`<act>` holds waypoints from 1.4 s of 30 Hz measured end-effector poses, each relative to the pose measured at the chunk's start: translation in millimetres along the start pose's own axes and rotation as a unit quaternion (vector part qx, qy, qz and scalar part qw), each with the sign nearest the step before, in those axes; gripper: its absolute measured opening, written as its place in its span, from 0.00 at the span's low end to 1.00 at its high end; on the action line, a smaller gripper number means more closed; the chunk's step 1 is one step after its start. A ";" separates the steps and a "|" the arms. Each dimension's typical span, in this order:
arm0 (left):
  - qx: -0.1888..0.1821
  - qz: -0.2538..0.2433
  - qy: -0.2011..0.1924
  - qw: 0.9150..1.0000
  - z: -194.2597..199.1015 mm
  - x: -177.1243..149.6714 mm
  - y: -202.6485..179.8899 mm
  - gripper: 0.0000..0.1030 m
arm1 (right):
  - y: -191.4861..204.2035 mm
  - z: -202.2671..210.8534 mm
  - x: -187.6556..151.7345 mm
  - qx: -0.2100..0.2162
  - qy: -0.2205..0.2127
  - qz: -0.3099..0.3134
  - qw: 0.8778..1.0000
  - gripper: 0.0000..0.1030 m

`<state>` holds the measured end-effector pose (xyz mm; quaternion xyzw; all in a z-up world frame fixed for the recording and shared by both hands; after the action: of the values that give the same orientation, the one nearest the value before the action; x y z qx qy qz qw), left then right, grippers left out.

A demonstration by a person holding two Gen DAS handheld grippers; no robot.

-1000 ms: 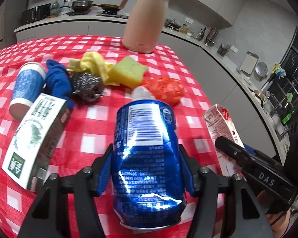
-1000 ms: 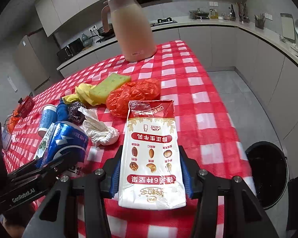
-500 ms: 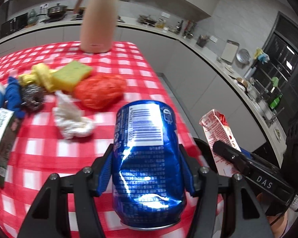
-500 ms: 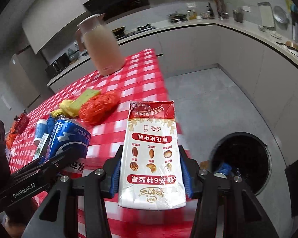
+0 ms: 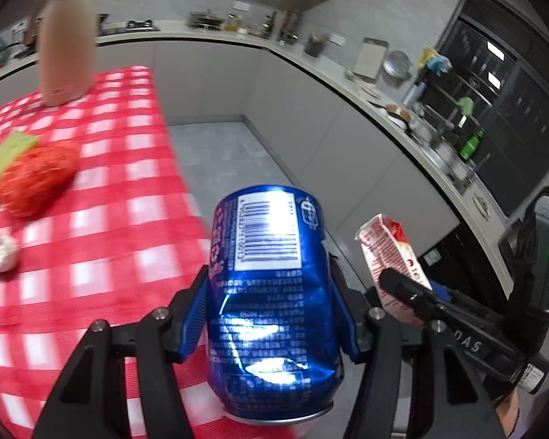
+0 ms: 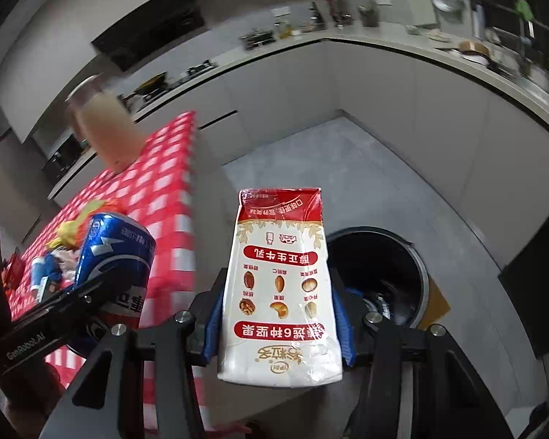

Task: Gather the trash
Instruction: 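Carry the blue can and snack bag over the bin and release both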

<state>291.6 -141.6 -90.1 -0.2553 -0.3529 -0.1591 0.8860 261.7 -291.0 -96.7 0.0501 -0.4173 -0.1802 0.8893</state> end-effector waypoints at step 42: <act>0.067 -0.007 0.136 0.988 -146.4 -46.2 -66.9 0.71 | -152.4 -81.6 -0.9 -0.010 0.055 -0.040 0.998 0.63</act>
<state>307.9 -274.3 -190.8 -0.1692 -0.2405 -0.1748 0.9397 280.7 -437.4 -186.6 0.0679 -0.3641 -0.2164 0.9034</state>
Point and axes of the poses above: each gripper's, at about its wrist camera, not at the fingertips, and z roughly against the way its jaws point, y to its left, x to its top, the point moved 8 cm from there along -z, roughly the way its jaws point, and after that the axes turned 9 degrees about -y, right-handed, at the moved point
